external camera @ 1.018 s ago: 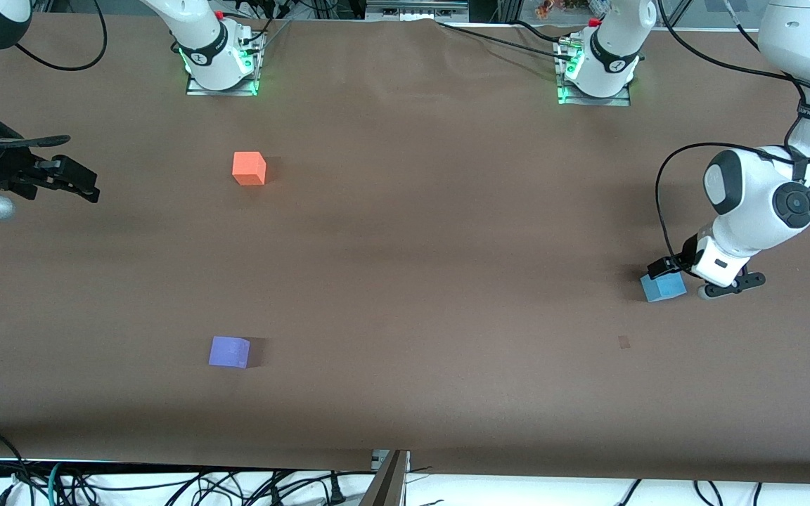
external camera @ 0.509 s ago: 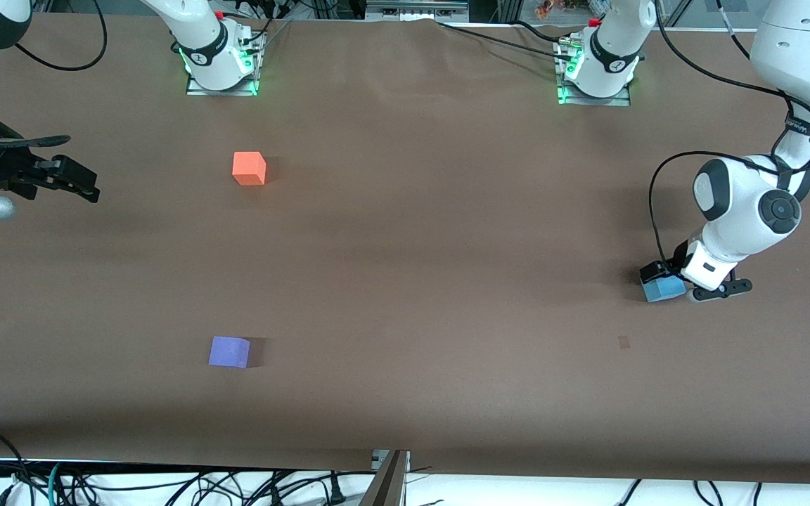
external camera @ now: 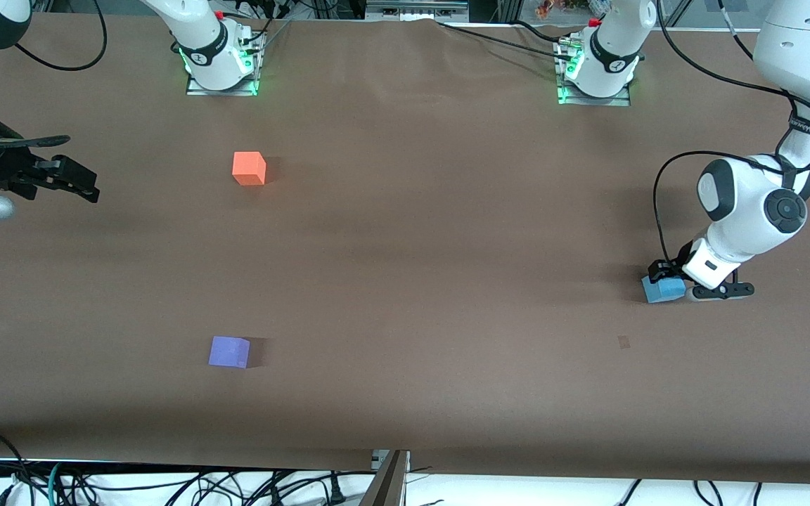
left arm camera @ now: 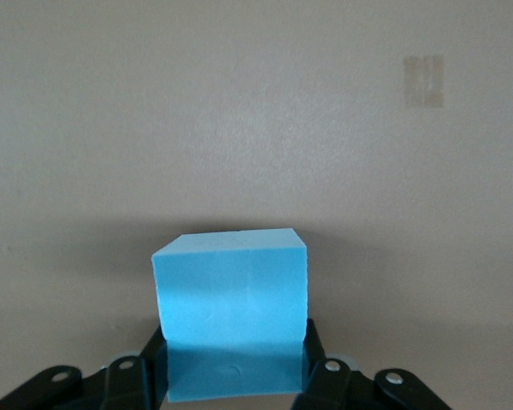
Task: Place blue block between orange and purple blocks
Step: 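Close the left gripper on the light-blue cube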
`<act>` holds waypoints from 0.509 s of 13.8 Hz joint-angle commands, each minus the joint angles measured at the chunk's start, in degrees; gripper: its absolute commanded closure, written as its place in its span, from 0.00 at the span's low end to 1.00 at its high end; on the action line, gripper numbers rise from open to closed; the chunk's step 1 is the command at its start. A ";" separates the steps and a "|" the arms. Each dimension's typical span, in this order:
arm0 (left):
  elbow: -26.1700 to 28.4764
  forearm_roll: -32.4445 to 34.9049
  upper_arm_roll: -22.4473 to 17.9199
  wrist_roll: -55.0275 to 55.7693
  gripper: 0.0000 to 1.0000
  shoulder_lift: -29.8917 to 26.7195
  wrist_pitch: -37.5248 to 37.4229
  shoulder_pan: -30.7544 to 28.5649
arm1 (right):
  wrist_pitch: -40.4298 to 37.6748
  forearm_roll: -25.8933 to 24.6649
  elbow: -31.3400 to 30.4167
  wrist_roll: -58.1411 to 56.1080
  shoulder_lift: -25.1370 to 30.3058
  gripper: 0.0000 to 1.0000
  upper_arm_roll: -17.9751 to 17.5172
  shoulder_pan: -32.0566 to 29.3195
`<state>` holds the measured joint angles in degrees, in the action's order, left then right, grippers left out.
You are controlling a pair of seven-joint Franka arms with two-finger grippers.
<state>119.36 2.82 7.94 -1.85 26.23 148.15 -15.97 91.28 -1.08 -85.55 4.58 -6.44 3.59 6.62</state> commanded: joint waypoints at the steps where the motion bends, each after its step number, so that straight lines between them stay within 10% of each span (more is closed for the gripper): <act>1: -2.81 0.17 4.16 -1.05 1.00 -0.56 -1.80 0.94 | -0.23 0.91 0.56 0.34 -0.15 0.00 -0.25 -0.47; 7: -14.31 -0.54 10.69 18.75 1.00 4.43 -4.00 17.16 | -0.58 0.30 0.56 0.08 0.03 0.00 -0.52 -0.11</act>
<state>111.11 2.73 19.59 9.49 26.91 146.52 -5.57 91.25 -1.07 -85.55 4.58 -6.44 3.54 6.65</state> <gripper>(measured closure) 0.427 0.000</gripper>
